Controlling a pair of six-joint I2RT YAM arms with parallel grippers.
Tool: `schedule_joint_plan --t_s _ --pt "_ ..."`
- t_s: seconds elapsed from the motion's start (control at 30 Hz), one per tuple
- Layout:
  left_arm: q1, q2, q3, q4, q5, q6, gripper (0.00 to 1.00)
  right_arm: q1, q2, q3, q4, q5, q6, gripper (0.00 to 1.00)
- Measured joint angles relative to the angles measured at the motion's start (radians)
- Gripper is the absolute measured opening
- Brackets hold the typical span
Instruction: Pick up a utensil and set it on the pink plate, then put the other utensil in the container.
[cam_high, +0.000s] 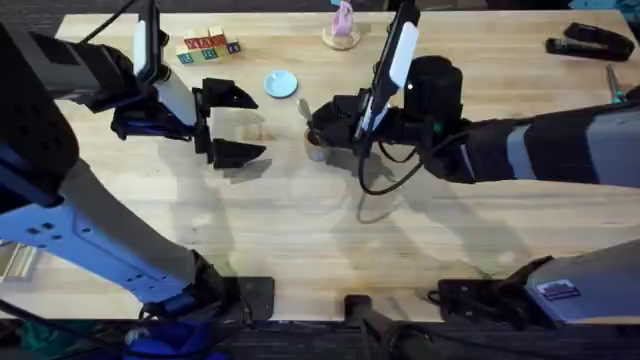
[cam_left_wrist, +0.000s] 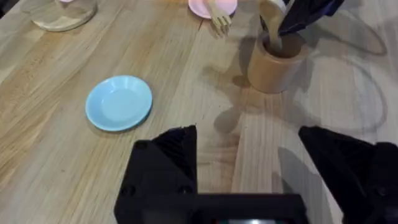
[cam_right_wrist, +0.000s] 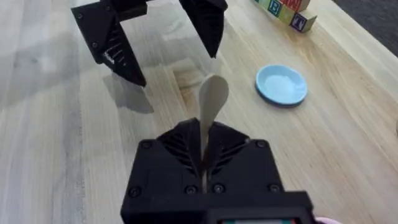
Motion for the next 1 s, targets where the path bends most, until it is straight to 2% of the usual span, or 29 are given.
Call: schedule_joint_plan --t_s 0.17,0.23,0.27,0.43,0.47,0.53,1.0 --pt "0.0 0.0 0.0 0.0 0.0 0.0 0.993 0.0 0.0 0.0 -0.001 0.0 0.0 0.034" --pt "0.0 0.0 0.0 0.0 0.0 0.0 0.993 0.0 0.0 0.0 -0.001 0.0 0.001 0.067" --pt "0.0 0.0 0.0 0.0 0.0 0.0 0.993 0.0 0.0 0.0 -0.002 0.0 0.0 0.153" --pt "0.0 0.0 0.0 0.0 0.0 0.0 0.993 0.0 0.0 0.0 -0.005 0.0 0.0 0.856" --pt "0.0 0.0 0.0 0.0 0.0 0.0 0.993 0.0 0.0 0.0 -0.005 0.0 -0.005 0.963" --pt "0.0 0.0 0.0 0.0 0.0 0.0 0.993 0.0 0.0 0.0 -0.005 0.0 -0.007 0.993" --pt "0.0 0.0 0.0 0.002 0.0 0.0 0.993 0.0 -0.013 -0.001 -0.019 0.033 0.002 0.996"
